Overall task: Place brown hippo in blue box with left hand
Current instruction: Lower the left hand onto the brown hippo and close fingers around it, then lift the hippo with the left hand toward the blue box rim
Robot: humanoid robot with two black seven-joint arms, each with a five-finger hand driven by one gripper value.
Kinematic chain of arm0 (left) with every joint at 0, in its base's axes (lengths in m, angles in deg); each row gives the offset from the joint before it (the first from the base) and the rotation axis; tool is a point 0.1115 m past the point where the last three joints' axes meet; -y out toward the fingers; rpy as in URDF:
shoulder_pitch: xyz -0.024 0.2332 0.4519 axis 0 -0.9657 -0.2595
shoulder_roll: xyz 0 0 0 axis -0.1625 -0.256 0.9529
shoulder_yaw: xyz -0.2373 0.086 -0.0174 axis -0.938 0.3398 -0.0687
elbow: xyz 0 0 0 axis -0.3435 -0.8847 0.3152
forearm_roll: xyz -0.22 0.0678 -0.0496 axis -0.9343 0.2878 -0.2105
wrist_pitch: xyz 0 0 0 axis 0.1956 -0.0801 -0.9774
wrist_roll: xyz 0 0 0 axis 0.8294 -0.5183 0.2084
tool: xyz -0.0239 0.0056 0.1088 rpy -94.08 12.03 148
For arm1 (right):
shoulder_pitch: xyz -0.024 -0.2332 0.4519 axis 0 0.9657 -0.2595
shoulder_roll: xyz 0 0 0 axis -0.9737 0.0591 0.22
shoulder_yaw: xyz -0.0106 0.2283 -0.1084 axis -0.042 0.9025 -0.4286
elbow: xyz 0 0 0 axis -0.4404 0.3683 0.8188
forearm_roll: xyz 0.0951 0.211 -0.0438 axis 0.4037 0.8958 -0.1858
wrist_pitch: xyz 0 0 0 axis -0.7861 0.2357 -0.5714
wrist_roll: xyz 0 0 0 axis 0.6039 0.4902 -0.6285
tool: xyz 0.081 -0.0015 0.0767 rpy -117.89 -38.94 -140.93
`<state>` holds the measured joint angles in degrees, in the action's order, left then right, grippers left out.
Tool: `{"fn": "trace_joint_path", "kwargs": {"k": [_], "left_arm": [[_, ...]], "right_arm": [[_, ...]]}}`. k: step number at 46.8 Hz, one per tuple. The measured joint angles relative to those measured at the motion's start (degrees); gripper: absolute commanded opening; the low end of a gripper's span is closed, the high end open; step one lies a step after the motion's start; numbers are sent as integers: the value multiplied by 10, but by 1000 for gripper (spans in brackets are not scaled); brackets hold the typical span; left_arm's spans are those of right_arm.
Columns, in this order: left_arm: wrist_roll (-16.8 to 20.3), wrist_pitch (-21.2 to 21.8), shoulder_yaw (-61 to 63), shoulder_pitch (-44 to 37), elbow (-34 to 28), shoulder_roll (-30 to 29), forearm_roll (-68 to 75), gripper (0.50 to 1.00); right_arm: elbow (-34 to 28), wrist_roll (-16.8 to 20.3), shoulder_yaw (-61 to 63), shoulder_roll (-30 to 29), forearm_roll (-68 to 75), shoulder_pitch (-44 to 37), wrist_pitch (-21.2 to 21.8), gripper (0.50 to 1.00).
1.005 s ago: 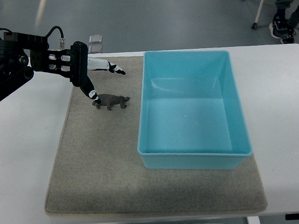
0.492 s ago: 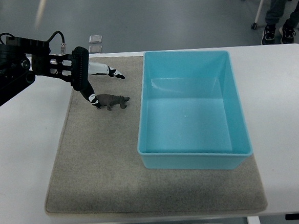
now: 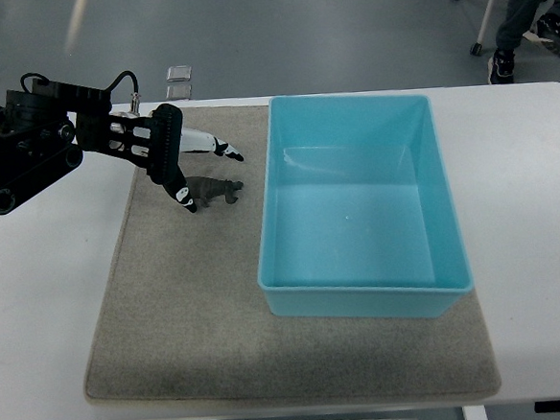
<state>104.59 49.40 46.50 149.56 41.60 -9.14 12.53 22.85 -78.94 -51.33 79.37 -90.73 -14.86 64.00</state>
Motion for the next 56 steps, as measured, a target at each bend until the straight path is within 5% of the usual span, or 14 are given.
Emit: {"fn": "trace_joint_path", "kwargs": {"k": [6,29,34,46,56], "left_arm": [[0,4,6,-1,-1,1,7,898],[0,7,7,-1,0,1,13,771],[0,7,7,-2,0,1,18,673],[-2,7,7,-2,0,1,25,553],[-3,19,7,5,0,1,28,553]], "right_arm": [[0,0,0,0,0,0,0,936],[0,0,0,0,0,0,0,936],[0,0,0,0,0,0,0,936],[0,0,0,0,0,0,0,936],[0,0,0,0,0,0,0,936]]}}
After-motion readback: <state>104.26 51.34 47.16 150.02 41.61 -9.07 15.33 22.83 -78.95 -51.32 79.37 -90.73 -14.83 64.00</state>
